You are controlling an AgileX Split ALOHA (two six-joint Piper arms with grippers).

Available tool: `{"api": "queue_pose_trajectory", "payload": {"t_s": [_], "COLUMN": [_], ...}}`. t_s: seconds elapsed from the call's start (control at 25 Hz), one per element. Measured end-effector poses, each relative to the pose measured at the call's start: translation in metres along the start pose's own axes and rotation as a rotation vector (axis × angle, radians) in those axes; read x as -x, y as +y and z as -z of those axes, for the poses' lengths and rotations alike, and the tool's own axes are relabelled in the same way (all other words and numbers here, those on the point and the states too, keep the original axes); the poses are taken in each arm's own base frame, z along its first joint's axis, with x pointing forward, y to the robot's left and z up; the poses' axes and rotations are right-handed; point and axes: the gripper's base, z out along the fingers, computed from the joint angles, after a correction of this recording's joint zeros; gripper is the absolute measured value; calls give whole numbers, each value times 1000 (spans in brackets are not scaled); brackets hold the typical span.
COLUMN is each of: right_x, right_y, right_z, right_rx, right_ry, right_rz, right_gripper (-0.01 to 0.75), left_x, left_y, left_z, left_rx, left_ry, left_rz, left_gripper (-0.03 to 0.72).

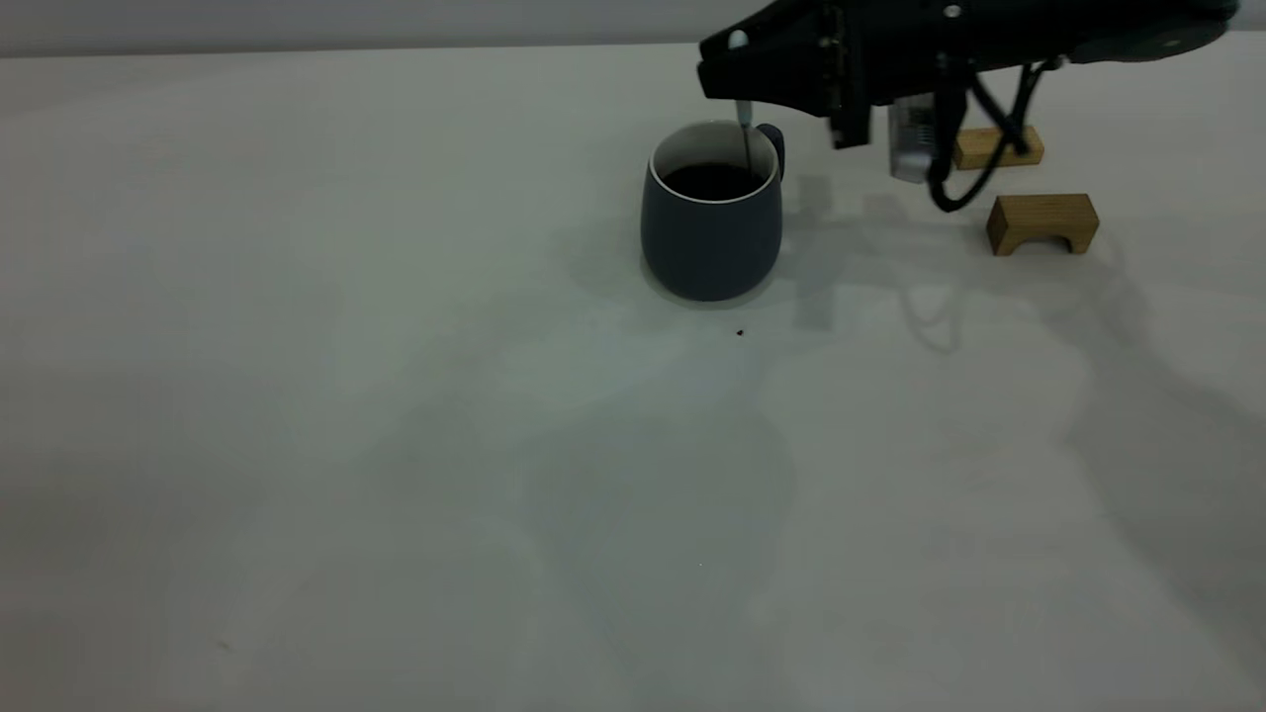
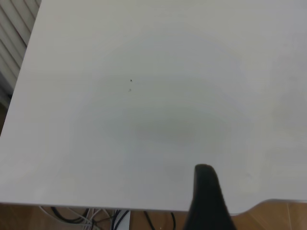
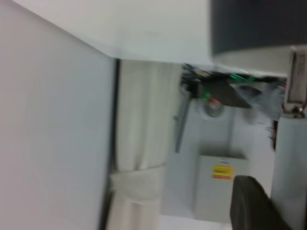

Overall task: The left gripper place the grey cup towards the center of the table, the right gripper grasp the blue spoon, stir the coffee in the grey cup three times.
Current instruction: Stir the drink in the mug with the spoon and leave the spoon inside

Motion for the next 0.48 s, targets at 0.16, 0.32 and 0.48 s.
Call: {"api": "queue_pose_trajectory", "payload": {"t_s": [0.16, 0.32, 0.48], "right_x": [2, -7, -17], "right_y": [-6, -15, -20], "right_z": [0, -17, -34], "right_rx": [-68, -108, -92], "right_ry": [-17, -5, 39], "right_rz": [32, 43, 21], "right_gripper": [133, 133, 133], "left_x": [0, 0, 0], "left_y": [0, 0, 0], "left_z": [0, 0, 0], "left_rx": [0, 0, 0], "left_ry": [0, 0, 0], "left_rz": [0, 0, 0], "left_gripper": [585, 585, 585]}}
